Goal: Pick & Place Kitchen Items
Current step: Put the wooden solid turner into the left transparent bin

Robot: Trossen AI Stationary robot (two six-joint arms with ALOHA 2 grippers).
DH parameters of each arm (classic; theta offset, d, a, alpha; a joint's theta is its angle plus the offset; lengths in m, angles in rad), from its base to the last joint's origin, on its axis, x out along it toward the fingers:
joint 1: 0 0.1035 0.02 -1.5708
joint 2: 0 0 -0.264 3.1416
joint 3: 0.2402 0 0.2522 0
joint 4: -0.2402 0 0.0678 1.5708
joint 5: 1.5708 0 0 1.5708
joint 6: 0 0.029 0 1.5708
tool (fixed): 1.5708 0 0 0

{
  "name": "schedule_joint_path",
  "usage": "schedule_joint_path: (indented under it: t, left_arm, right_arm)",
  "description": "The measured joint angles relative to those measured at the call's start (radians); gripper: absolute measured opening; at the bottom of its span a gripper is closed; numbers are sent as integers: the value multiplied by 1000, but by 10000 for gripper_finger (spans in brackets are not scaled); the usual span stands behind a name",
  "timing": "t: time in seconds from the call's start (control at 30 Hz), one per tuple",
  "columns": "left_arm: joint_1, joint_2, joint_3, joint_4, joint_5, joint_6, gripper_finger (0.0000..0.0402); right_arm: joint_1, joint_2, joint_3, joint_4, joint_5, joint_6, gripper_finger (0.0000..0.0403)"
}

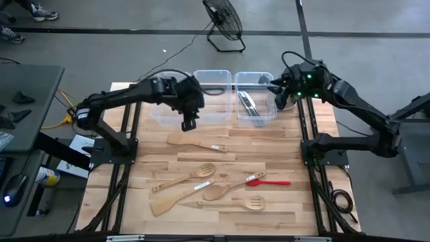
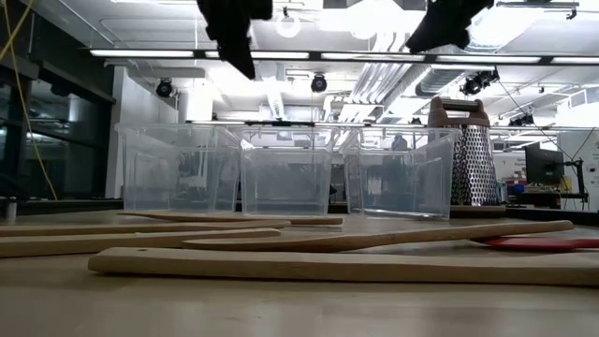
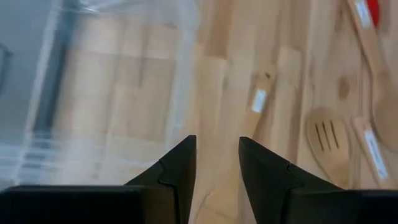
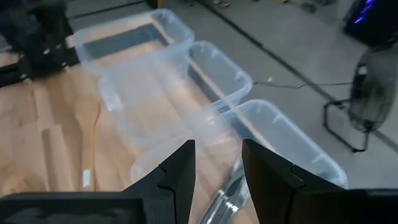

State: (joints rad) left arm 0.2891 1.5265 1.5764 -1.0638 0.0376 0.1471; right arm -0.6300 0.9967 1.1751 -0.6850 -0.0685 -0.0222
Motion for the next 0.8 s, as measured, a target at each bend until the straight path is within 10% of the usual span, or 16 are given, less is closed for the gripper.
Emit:
schedule_joint_path:
  t: [0.33, 0.8]
  left_arm:
    - [-93, 150, 0, -39, 58, 108, 222]
    - [-181, 372, -43, -77, 47, 115, 229]
  right_arm:
    - [0, -74, 0, 0, 122, 2, 124]
    - [0, -75, 0, -5, 164, 17, 124]
